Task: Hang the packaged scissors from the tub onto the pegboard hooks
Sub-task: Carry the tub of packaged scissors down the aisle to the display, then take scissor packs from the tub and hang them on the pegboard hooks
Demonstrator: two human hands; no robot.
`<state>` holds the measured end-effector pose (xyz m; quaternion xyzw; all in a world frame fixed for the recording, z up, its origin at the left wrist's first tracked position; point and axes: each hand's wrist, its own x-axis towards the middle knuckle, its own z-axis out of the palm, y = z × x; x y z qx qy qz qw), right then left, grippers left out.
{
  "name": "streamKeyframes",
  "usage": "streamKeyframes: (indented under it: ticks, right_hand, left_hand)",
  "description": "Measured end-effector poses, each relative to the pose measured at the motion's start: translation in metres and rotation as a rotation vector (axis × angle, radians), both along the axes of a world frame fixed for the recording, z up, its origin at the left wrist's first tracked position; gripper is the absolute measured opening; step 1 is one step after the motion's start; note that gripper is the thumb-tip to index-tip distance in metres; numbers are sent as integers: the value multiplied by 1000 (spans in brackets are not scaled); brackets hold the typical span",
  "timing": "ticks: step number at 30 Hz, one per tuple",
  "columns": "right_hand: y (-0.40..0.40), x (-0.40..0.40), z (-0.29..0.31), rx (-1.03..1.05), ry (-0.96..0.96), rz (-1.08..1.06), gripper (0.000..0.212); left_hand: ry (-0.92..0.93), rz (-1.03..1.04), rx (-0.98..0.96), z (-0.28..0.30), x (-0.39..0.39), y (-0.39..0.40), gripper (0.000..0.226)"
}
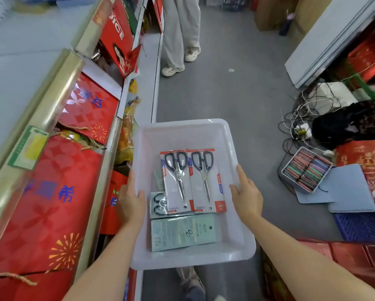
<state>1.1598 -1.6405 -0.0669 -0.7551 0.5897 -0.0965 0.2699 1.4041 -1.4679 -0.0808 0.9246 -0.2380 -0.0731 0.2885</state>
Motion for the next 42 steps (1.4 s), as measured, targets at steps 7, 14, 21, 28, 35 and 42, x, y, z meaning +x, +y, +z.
streamKeyframes:
  ticks: [7, 14, 21, 28, 35, 42]
  right_hand:
    - [-48, 57, -52, 30, 60, 3, 65]
    - [-65, 71, -94, 70, 77, -18, 64]
    - [-87, 87, -104, 29, 79, 9, 63]
    - [-79, 70, -96, 49, 162, 64, 63]
    - [-101, 88, -106, -474, 293, 820, 80]
    - [-111, 130, -119, -220, 543, 1293, 48]
  left_hand:
    - [-16, -15, 58, -52, 57, -53, 76]
    - [10, -50, 100, -94, 74, -77, 75]
    - [11, -6, 102, -99, 82, -94, 72]
    - [8, -17, 145, -90, 65, -83, 71]
    - [-495, -517, 220, -90, 79, -104, 62]
    - [339, -255, 497, -108, 61, -149, 38]
